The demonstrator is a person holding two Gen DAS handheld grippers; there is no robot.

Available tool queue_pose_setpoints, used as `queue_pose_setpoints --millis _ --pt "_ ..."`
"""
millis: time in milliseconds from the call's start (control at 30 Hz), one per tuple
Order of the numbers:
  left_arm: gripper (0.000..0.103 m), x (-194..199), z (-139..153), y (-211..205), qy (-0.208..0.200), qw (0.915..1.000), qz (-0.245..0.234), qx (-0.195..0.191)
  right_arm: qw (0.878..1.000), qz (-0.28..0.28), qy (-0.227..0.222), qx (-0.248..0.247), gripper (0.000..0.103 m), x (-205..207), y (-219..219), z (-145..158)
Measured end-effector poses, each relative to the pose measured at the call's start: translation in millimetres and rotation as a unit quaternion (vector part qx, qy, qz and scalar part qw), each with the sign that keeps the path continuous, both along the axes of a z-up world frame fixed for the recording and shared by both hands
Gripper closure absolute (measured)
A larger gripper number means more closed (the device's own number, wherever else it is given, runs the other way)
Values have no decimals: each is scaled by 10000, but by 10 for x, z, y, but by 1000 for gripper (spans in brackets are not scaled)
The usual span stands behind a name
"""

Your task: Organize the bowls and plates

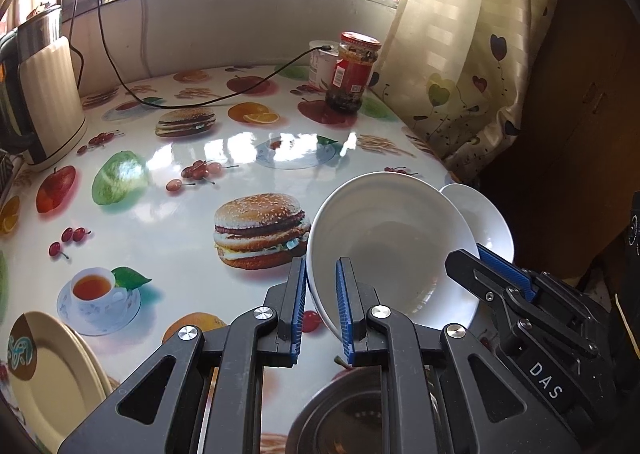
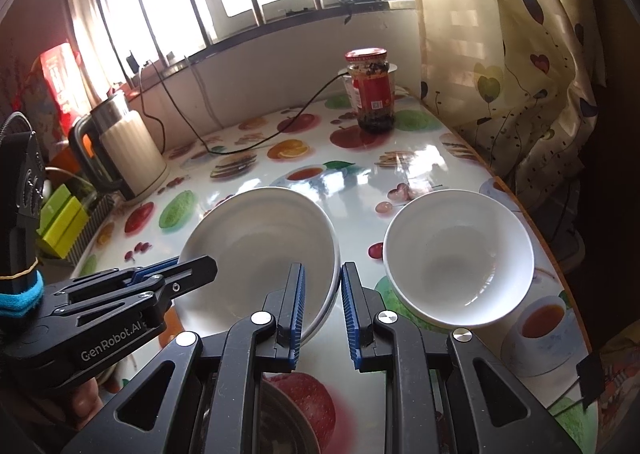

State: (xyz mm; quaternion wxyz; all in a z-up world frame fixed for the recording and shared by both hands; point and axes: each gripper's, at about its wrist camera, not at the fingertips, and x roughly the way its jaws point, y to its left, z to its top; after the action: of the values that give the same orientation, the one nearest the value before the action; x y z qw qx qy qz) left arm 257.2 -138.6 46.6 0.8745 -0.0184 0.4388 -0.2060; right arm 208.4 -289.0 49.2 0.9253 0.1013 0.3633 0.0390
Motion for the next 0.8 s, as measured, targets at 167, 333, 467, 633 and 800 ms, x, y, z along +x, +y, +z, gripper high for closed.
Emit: queue_pose_setpoints --millis 167,333,467,633,800 --pt "87 -133 88 22 -100 9999 -16 -52 10000 -15 -66 20 84 -153 23 72" --pt "87 -276 168 62 -170 9998 -40 -130 9998 -49 -195 27 84 -327 42 185" --pt "87 -379 199 87 -209 9997 -40 -145 9997 -46 -256 11 84 -449 81 244" --pt "87 -507 233 137 -252 9995 -54 -179 9995 -56 -303 24 84 -589 112 280" --pt "87 -625 232 194 -261 9994 -40 -204 9995 -39 -325 36 84 -723 163 287"
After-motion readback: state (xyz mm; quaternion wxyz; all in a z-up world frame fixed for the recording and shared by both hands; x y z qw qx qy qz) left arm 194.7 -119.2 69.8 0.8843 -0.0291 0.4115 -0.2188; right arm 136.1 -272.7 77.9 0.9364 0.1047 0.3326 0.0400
